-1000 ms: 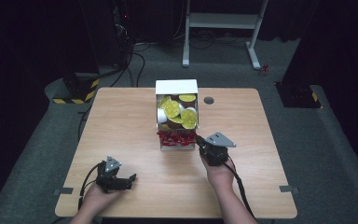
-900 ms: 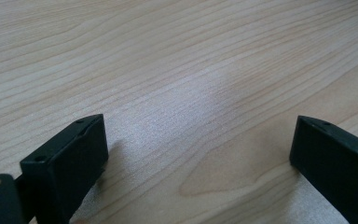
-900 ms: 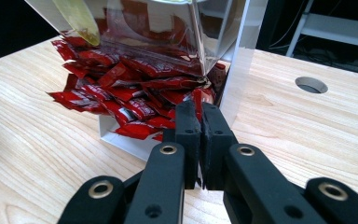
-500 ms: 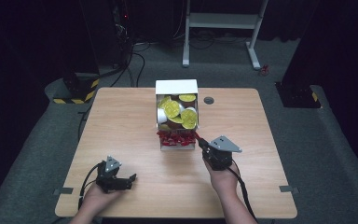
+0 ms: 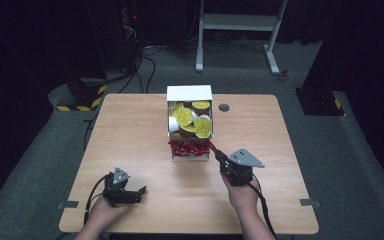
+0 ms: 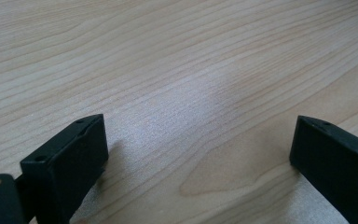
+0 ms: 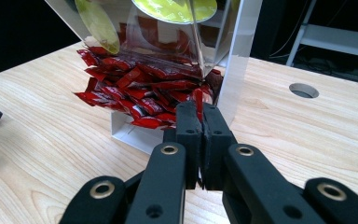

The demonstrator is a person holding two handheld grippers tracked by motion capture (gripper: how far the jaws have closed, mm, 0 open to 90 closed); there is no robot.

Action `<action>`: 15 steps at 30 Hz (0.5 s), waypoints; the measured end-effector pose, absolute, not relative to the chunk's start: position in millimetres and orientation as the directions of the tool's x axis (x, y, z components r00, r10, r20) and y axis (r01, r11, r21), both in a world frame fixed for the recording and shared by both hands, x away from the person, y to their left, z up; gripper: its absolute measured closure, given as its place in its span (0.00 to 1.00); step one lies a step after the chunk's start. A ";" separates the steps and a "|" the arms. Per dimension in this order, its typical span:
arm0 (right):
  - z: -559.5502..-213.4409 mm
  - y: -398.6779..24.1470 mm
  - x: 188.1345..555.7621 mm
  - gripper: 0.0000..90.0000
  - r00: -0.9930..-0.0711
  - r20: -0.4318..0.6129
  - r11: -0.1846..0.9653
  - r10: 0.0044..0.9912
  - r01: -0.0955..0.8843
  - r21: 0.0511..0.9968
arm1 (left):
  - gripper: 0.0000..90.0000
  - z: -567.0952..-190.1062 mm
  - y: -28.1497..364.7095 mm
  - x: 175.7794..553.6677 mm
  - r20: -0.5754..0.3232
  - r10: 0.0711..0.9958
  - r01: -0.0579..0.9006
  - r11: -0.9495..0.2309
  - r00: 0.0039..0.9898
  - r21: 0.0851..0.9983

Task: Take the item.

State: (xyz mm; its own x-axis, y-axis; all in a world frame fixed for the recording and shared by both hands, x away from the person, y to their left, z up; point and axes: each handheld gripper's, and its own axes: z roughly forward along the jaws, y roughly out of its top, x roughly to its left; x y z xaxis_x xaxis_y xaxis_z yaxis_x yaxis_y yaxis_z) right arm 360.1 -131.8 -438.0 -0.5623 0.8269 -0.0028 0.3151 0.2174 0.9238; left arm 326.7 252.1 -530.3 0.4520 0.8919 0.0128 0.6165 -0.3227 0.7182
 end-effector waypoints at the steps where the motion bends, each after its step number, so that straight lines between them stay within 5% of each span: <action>1: -437.9 -132.3 359.7 0.98 -0.561 0.001 0.214 0.828 0.317 0.924 | 0.05 -530.3 252.1 326.7 0.012 0.892 0.617 -0.322 0.452 0.718; 15: -434.6 -142.5 351.0 0.98 -0.559 0.016 0.192 0.829 0.311 0.931 | 0.05 -530.3 252.1 326.8 0.012 0.892 0.617 -0.323 0.452 0.718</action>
